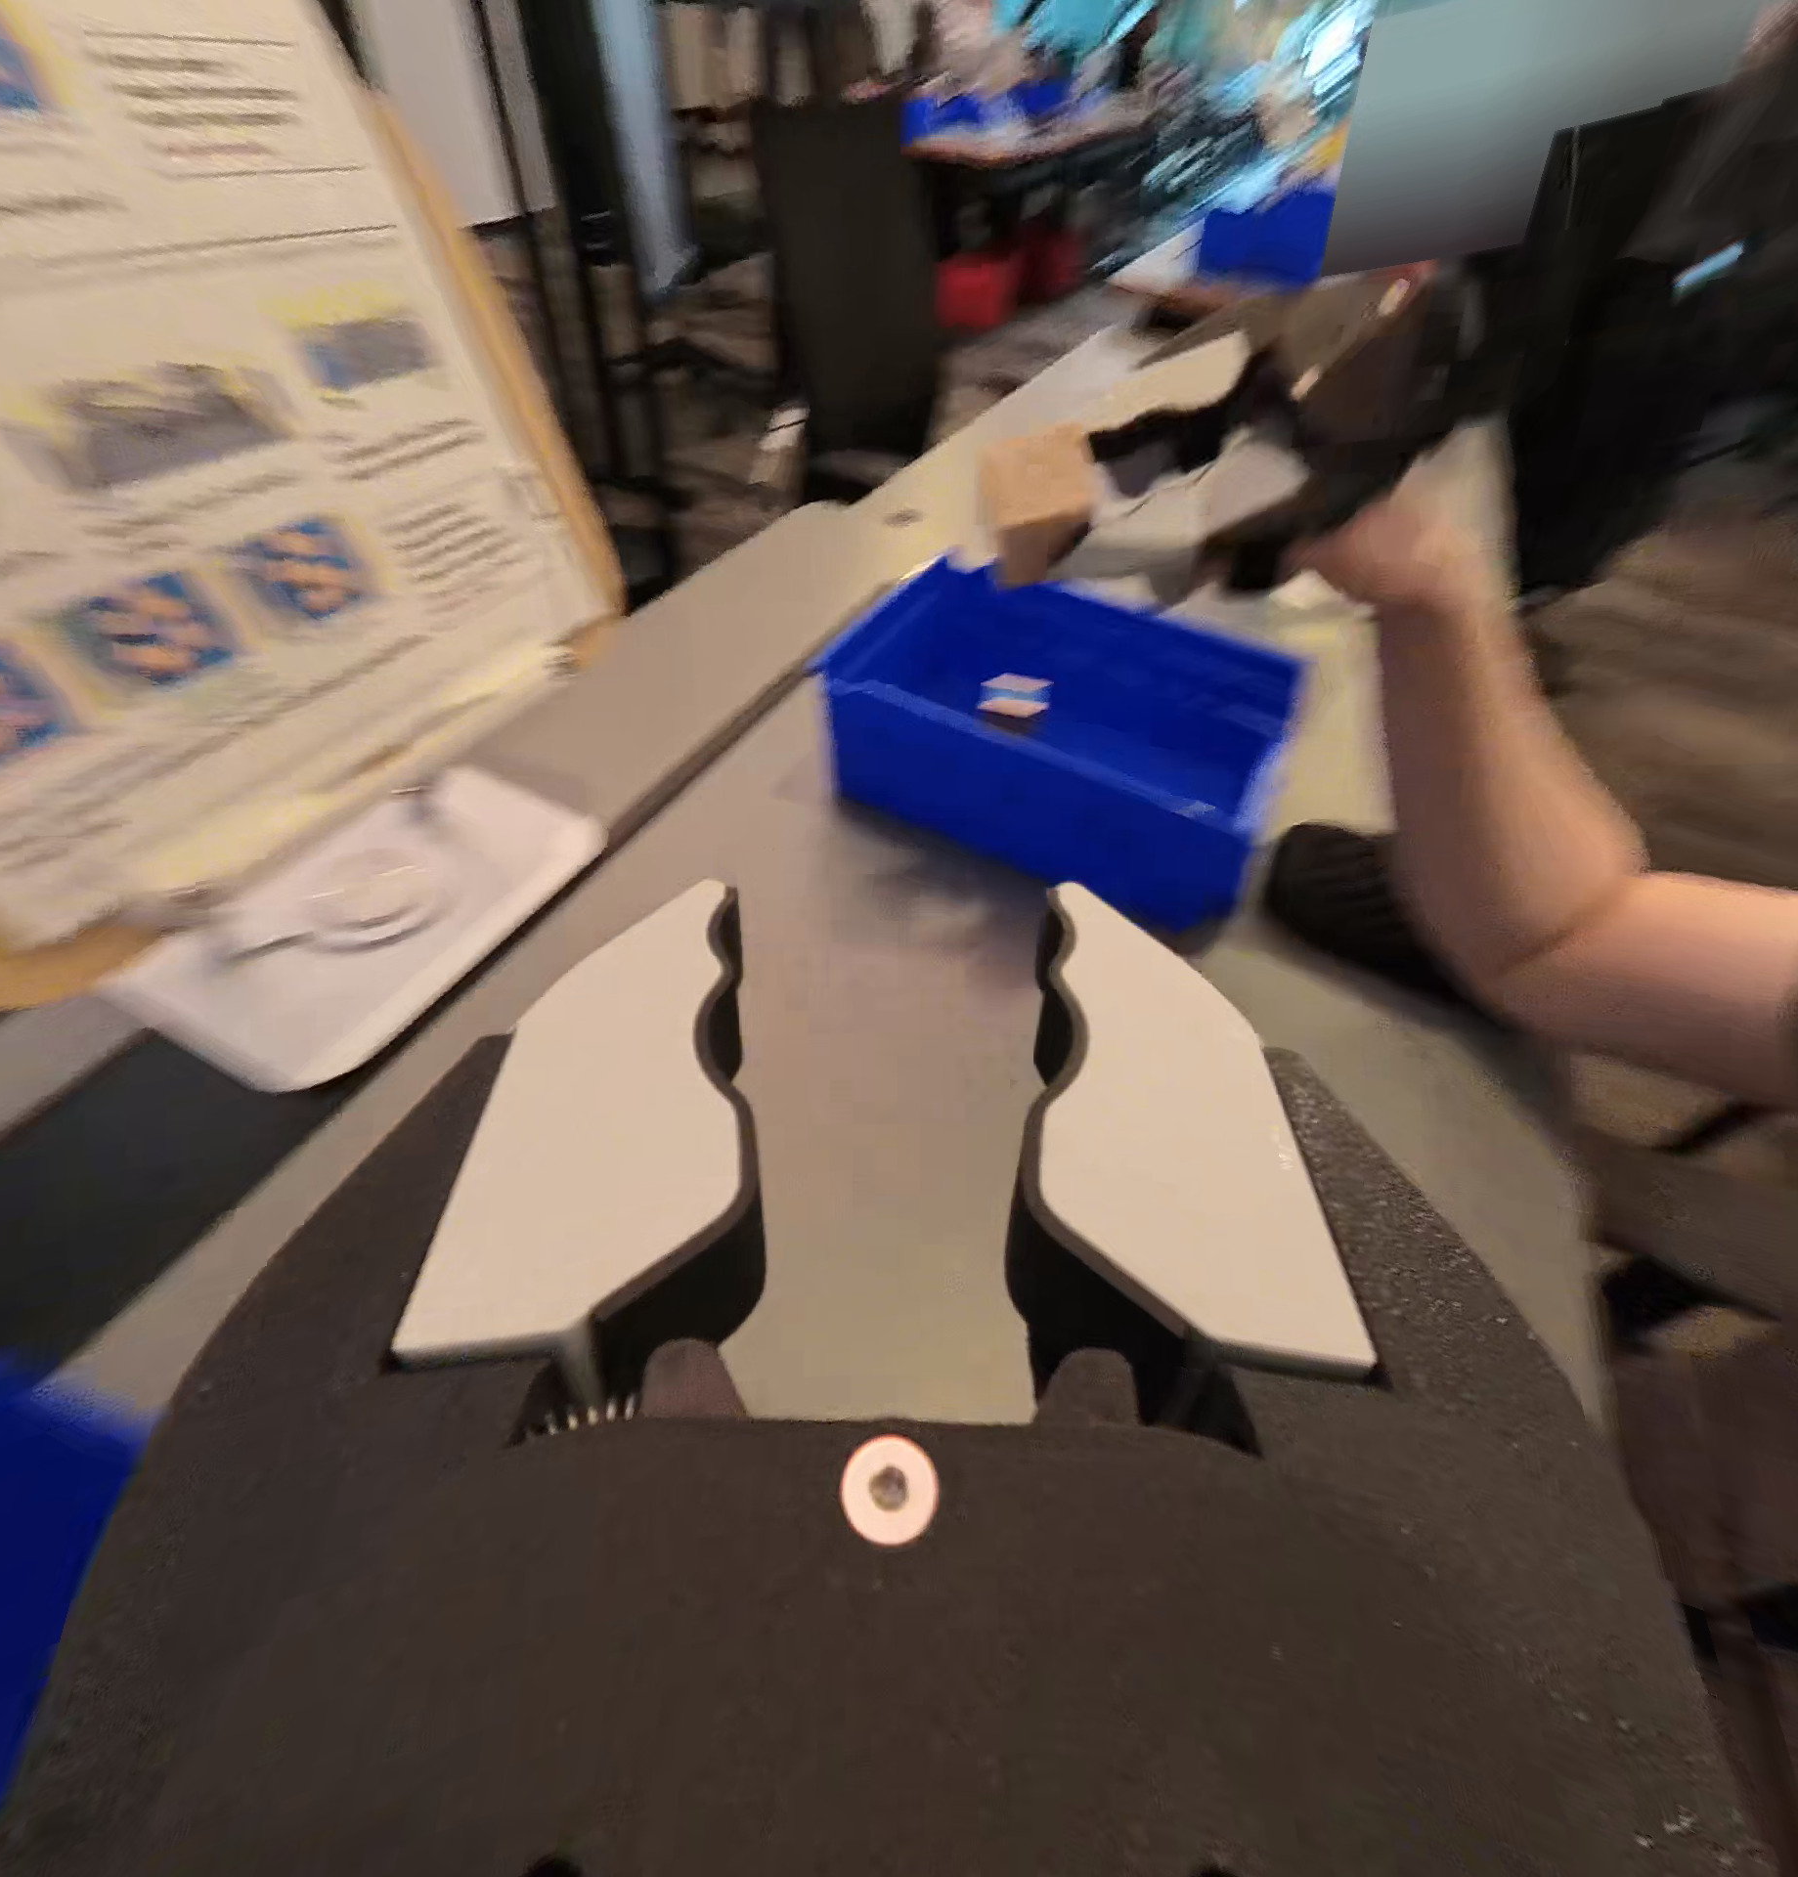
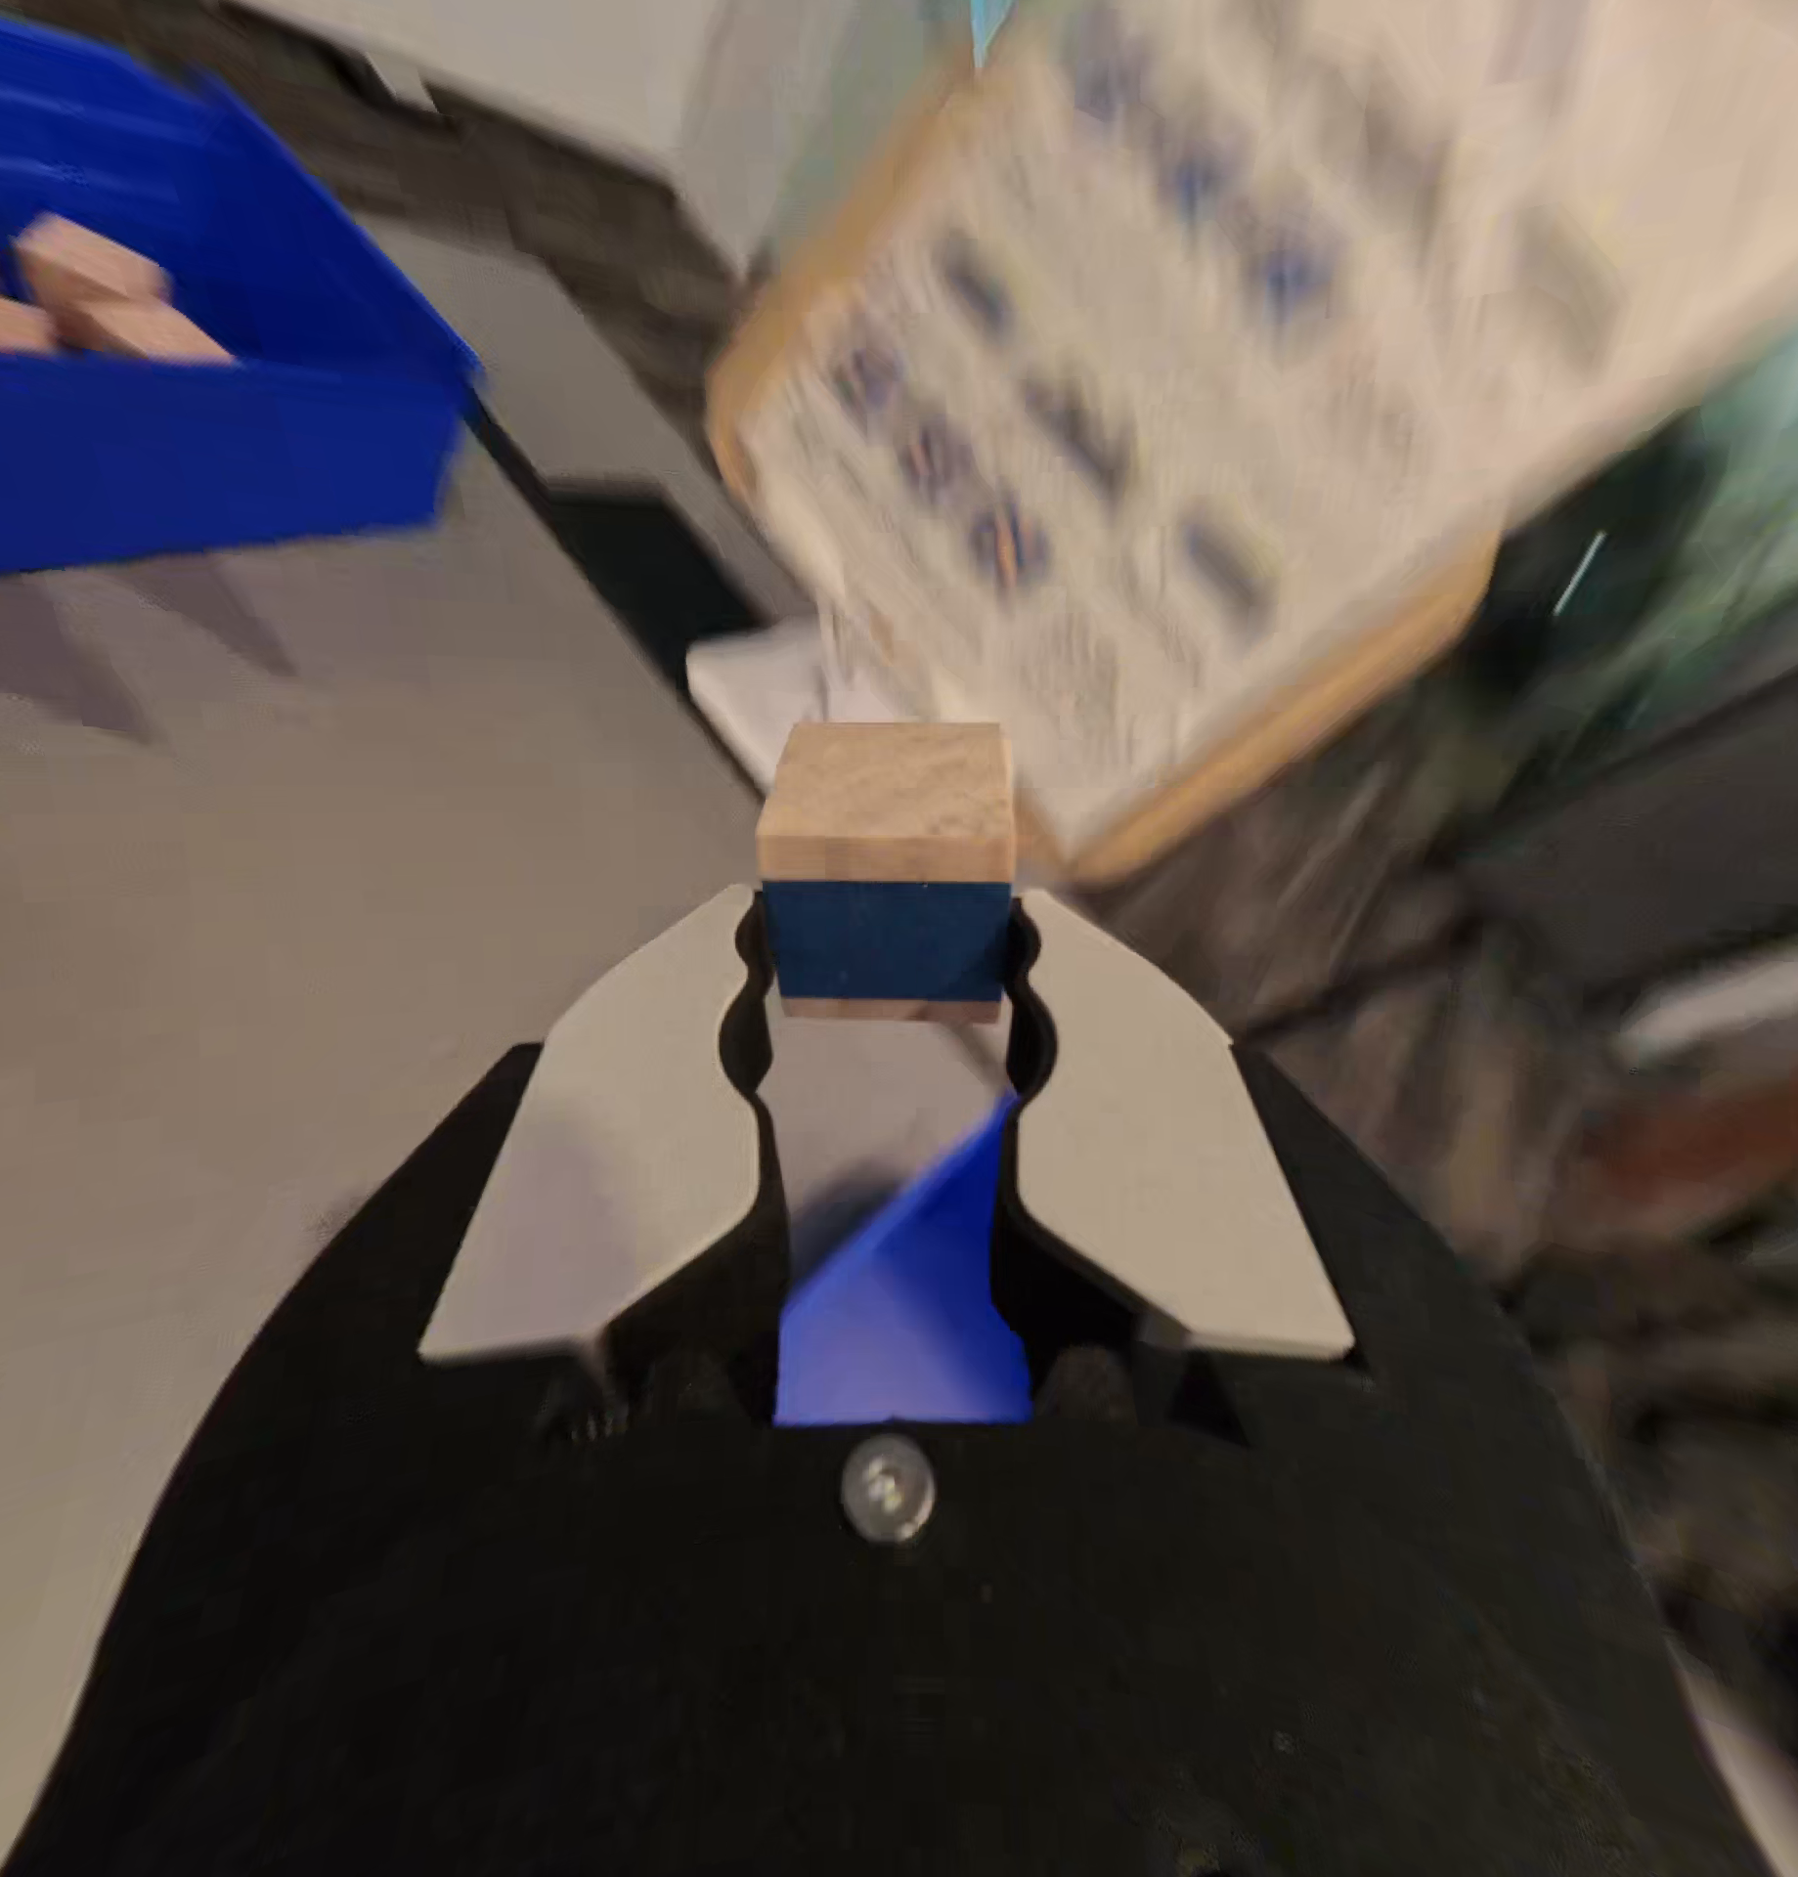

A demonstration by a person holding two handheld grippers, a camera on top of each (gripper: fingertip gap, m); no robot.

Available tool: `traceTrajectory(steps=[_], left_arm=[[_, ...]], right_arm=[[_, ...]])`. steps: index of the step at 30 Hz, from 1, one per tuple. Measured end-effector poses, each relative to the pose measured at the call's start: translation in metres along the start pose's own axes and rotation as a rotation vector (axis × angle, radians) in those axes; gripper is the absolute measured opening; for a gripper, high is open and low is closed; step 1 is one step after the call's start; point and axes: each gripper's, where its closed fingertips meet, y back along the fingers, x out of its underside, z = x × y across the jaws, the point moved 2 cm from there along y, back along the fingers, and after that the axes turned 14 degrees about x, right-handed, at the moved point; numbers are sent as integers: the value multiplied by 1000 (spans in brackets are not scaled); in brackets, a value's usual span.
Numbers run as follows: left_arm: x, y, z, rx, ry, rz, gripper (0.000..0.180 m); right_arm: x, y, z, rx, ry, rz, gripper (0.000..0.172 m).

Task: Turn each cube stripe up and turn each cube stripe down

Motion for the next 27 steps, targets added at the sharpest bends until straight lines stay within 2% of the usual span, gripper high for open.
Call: traceTrajectory(steps=[2,4,6,9,12,14,18,20,22,27], left_arm=[[8,24,16,-182,-49,84,59],[15,45,28,-312,-71,152,56],[31,69,44,-439,-66,254,53],[64,117,70,-668,26,410,52],[104,134,74,-575,219,500,52],[138,143,76,-515,308,623,61],[195,163,89,-554,479,876,55],[208,161,96,-550,531,925,50],[212,158,108,-579,512,945,55],[234,154,119,-581,583,1013,59]], right_arm=[[76,-9,-34,-32,-278,375,45],[139,-16,-36,-128,-443,622,45],[183,-26,-24,-202,-501,803,45],[222,-44,-17,-142,-451,966,45],[240,-50,-11,-111,-428,1054,45],[248,-51,-12,-73,-405,1089,45],[249,-53,-13,-63,-381,1101,46],[247,-52,-13,-73,-384,1094,48],[239,-53,-18,-60,-382,1053,59],[208,-43,-33,-22,-379,930,60]])
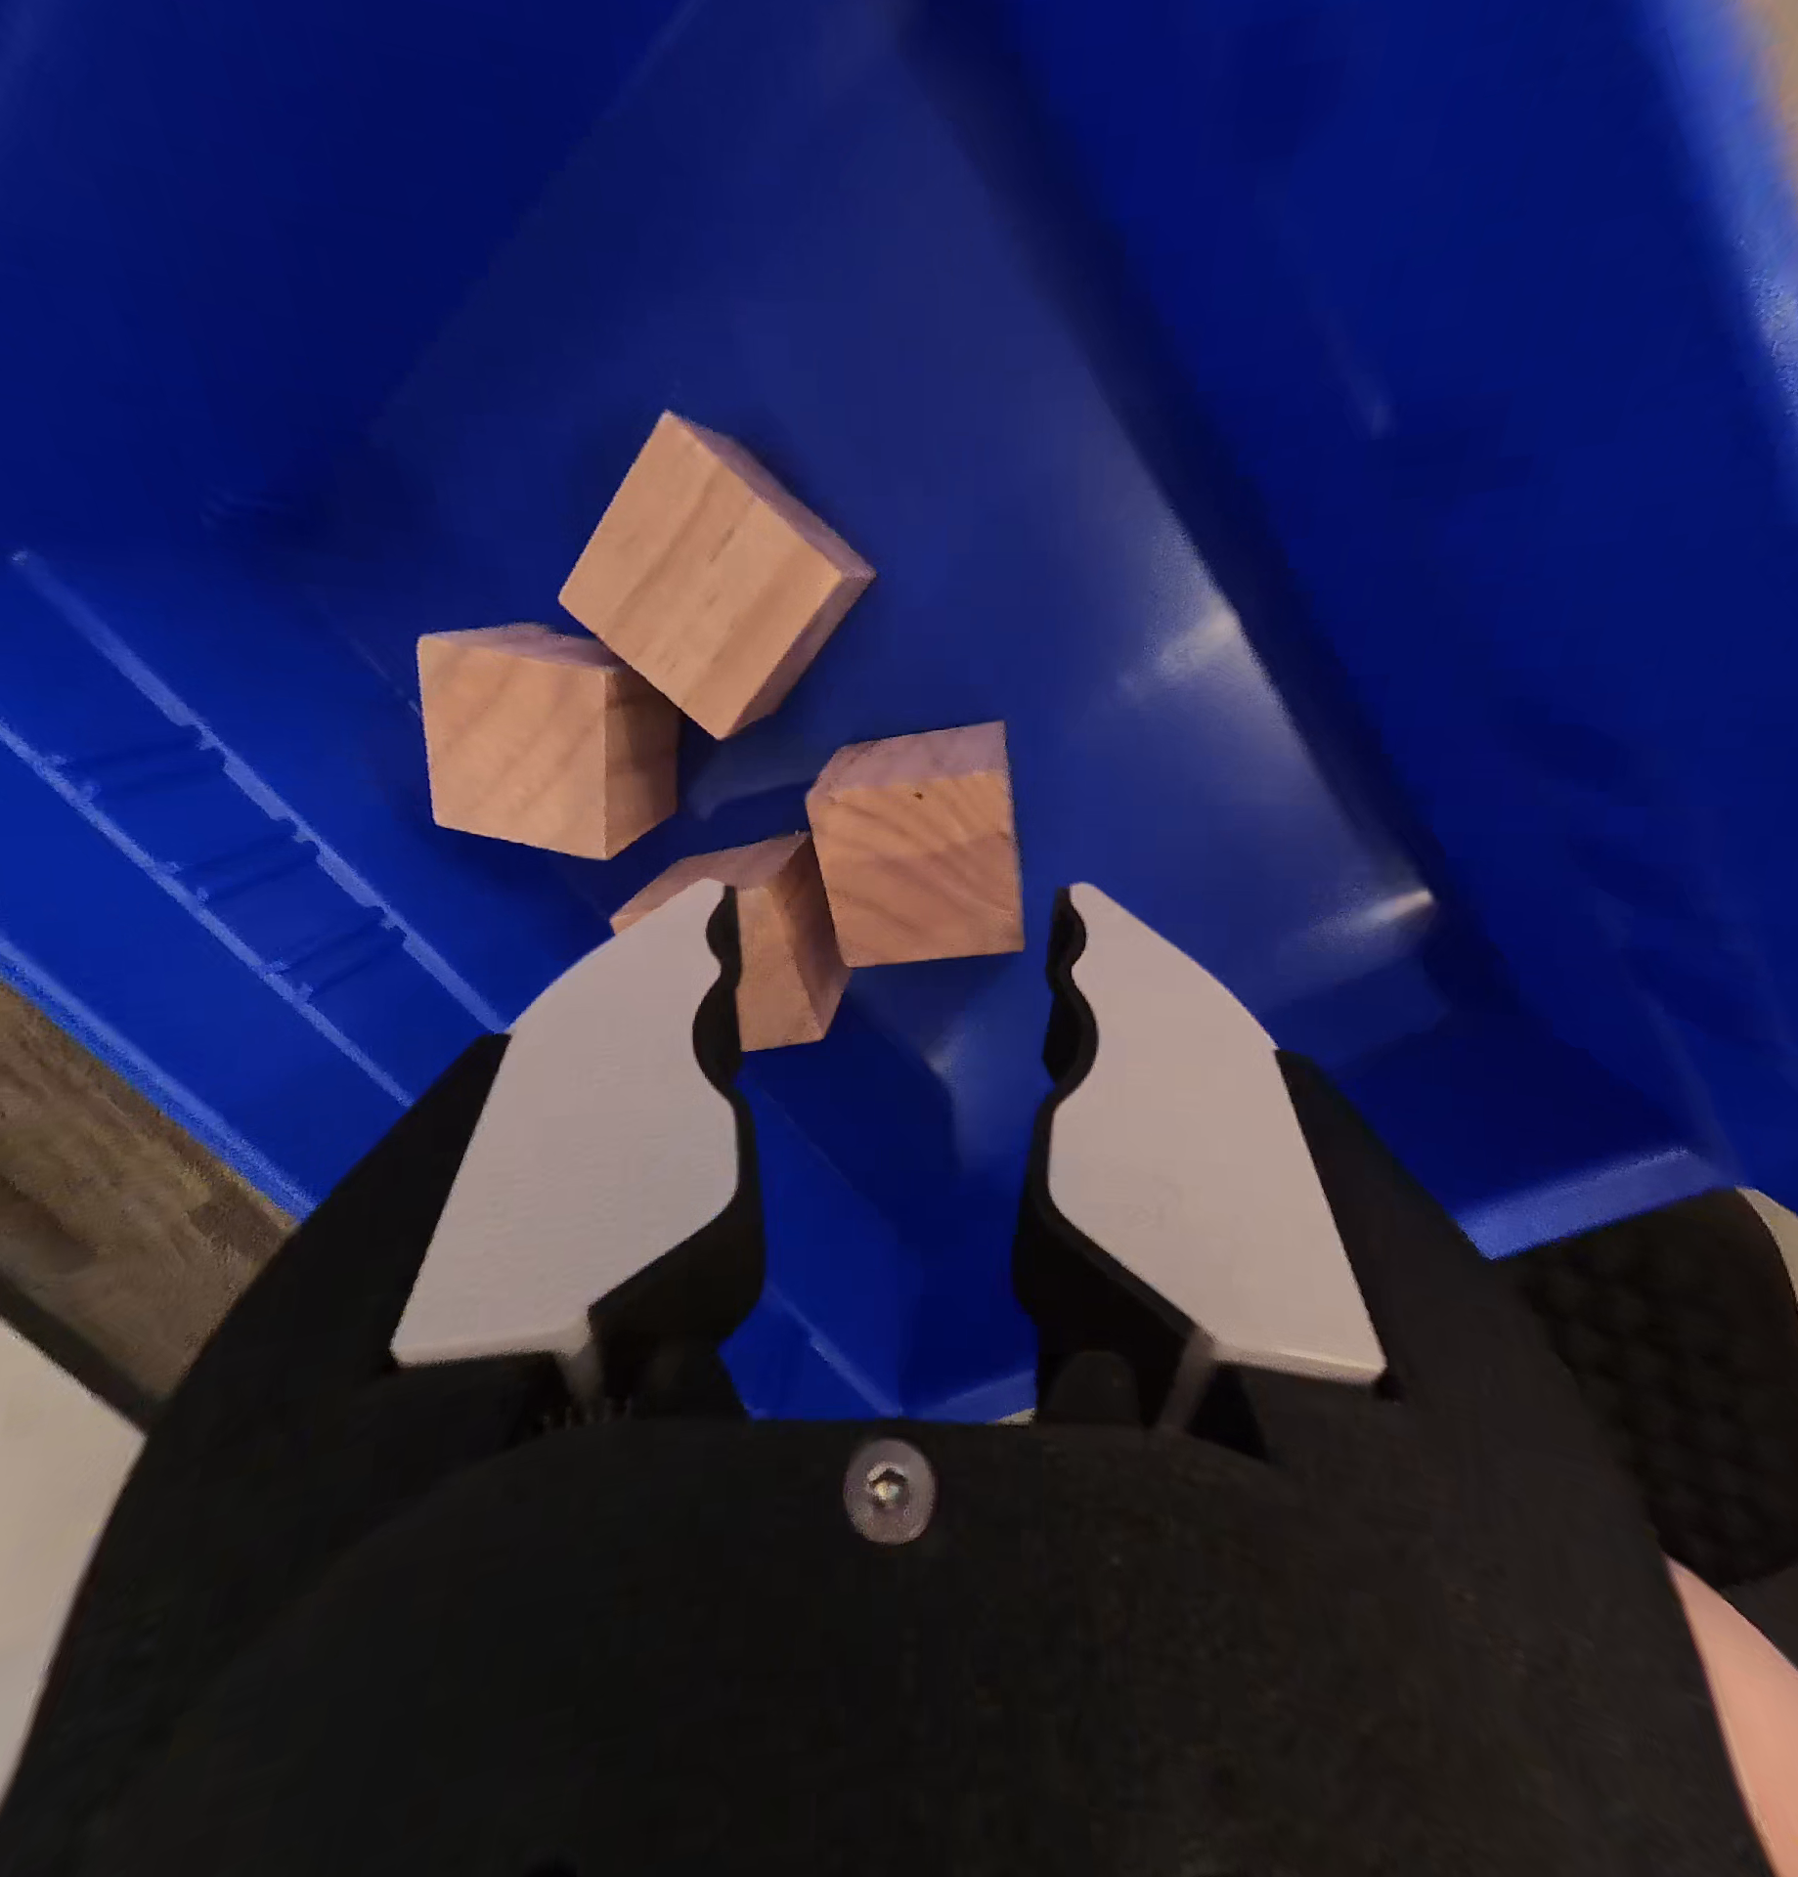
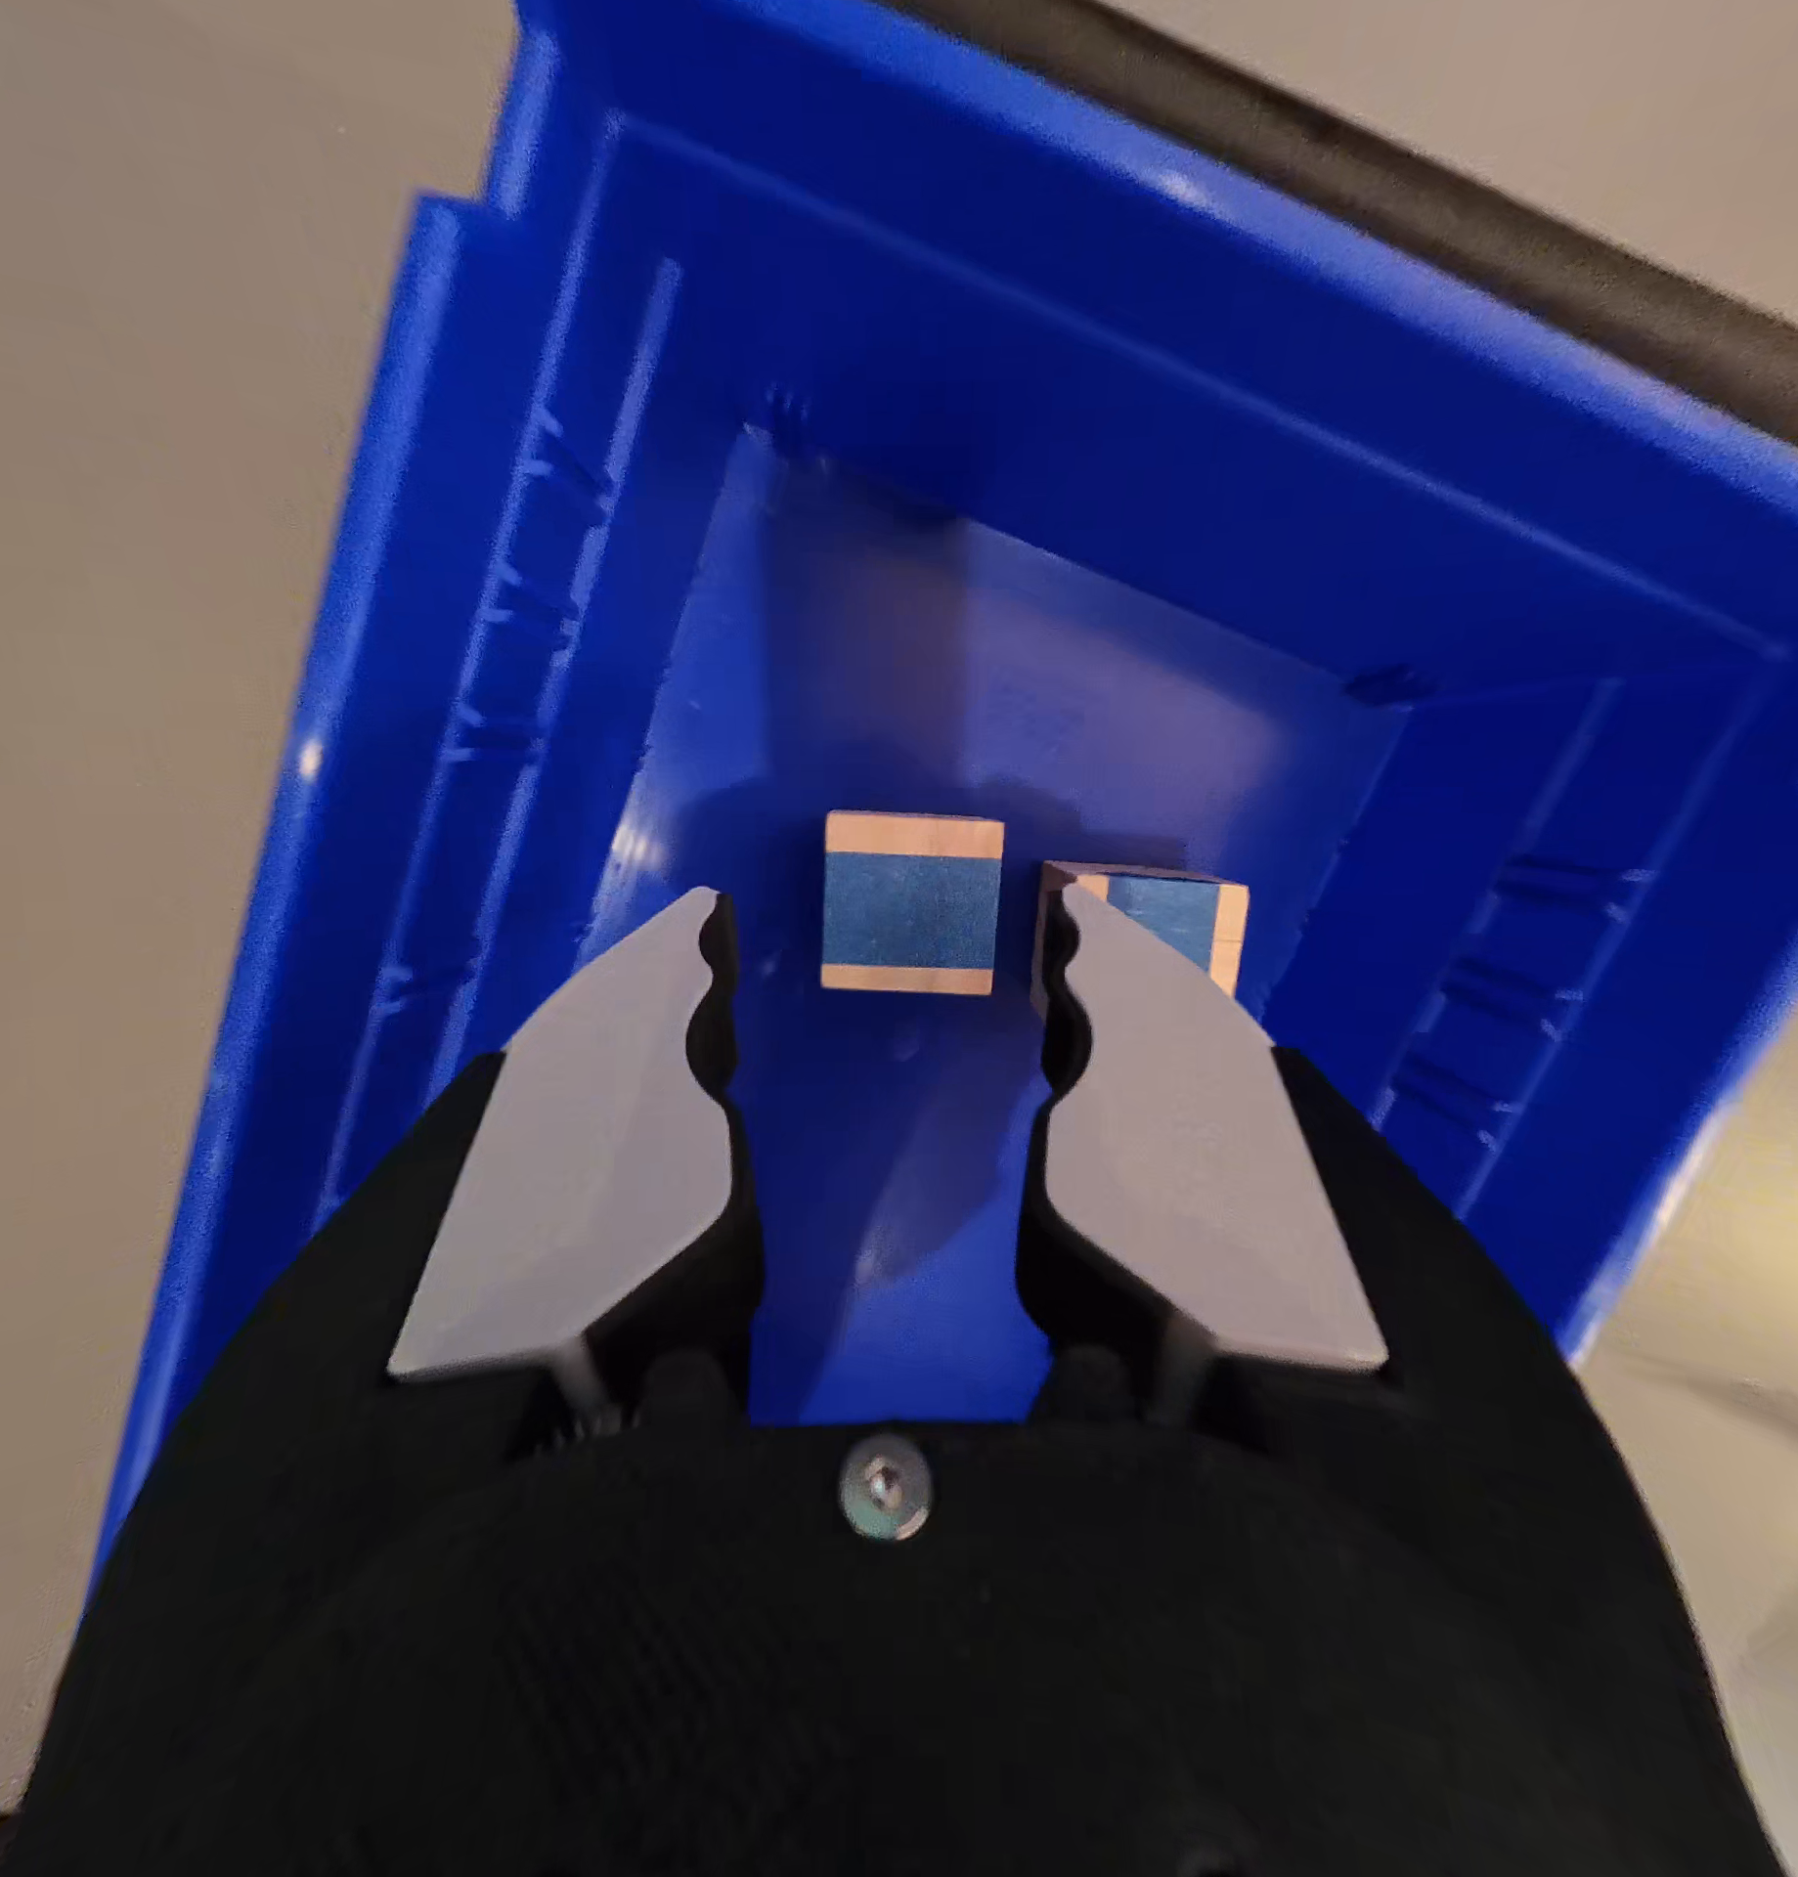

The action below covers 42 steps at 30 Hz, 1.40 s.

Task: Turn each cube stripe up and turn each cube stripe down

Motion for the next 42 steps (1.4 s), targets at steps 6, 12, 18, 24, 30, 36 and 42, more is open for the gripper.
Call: traceTrajectory(steps=[6,12,18,24,30,36,42], left_arm=[[-2,-17,9,17,14,23,62],[3,-28,6,14,9,127,45],[-19,37,15,-128,4,-191,44],[-65,139,-73,240,-212,-844,44],[-85,177,-210,854,-491,-989,44],[-87,167,-287,1202,-563,-866,43],[-85,162,-309,1287,-619,-821,43]], right_arm=[[-5,28,2,32,34,-69,60],[-5,30,6,59,79,-61,58],[-23,65,-11,214,-10,-202,52],[-85,173,62,188,188,-929,61],[-58,241,216,-192,564,-1449,78],[-40,249,274,-70,654,-1673,80],[-29,257,278,-22,689,-1752,47]])
